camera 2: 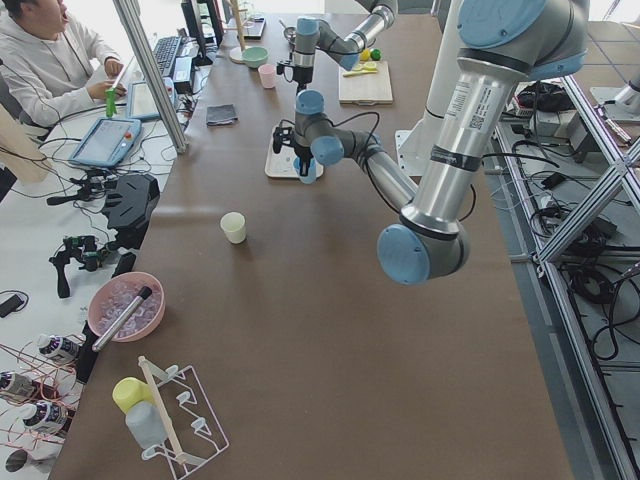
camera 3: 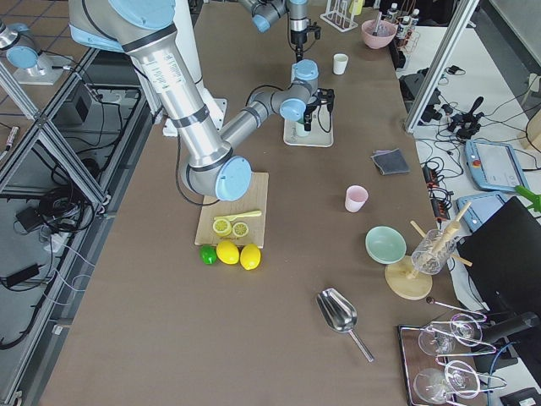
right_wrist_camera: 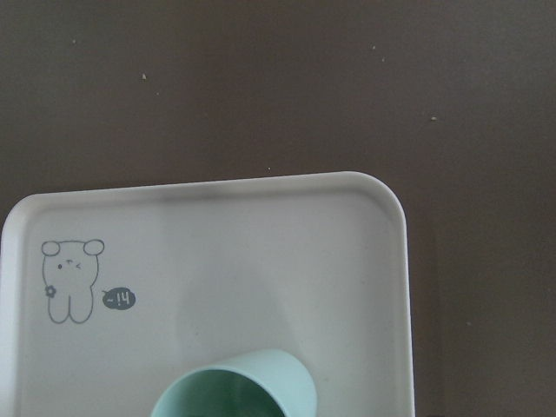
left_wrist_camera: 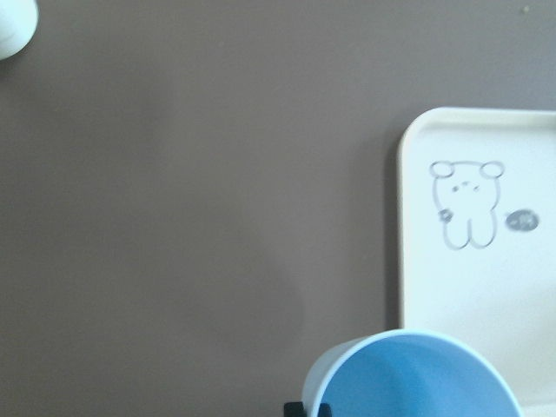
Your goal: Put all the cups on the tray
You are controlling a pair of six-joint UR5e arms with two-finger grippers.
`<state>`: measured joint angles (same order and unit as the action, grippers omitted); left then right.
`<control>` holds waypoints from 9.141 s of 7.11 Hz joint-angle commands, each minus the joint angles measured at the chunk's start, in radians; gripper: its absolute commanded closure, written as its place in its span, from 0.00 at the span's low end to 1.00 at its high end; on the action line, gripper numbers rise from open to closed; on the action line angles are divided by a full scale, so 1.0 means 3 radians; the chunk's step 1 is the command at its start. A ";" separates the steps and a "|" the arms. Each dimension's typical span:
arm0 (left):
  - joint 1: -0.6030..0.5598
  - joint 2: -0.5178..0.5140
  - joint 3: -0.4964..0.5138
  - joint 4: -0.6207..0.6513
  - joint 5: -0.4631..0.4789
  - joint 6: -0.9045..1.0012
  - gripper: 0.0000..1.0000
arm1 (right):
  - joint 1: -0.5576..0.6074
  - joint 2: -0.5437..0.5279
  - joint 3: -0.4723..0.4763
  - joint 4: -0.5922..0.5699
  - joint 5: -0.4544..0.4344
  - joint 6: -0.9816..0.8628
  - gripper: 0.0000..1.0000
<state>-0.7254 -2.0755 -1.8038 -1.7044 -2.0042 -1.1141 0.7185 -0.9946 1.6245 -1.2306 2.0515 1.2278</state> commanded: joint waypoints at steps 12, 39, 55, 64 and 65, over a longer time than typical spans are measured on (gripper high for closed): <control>0.0332 -0.0997 0.1145 -0.0179 0.0565 -0.0218 0.03 | 0.1374 -0.0300 -0.1258 -0.0060 0.0586 -0.1061 0.09; -0.0155 -0.0751 0.1437 -0.0879 -0.0152 0.0038 1.00 | 0.0116 0.0411 -0.0772 0.0124 0.0361 0.0254 0.00; -0.1953 0.1287 0.0782 -0.0567 -0.0969 0.3427 0.02 | 0.2027 -0.1633 -0.0256 0.0078 0.1098 -0.2858 0.00; -0.2133 0.1585 0.0869 -0.0572 -0.1352 0.3376 0.02 | 0.2325 -0.1849 -0.0240 0.0042 0.1210 -0.3280 0.00; -0.2133 0.1605 0.0849 -0.0598 -0.1357 0.3376 0.02 | 0.2315 -0.1657 -0.0240 -0.0322 0.1215 -0.3285 0.00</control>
<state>-1.3653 -1.6019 -1.5481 -1.8779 -2.4079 -0.1012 1.4157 -1.5395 1.5531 -1.2411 2.4138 0.2419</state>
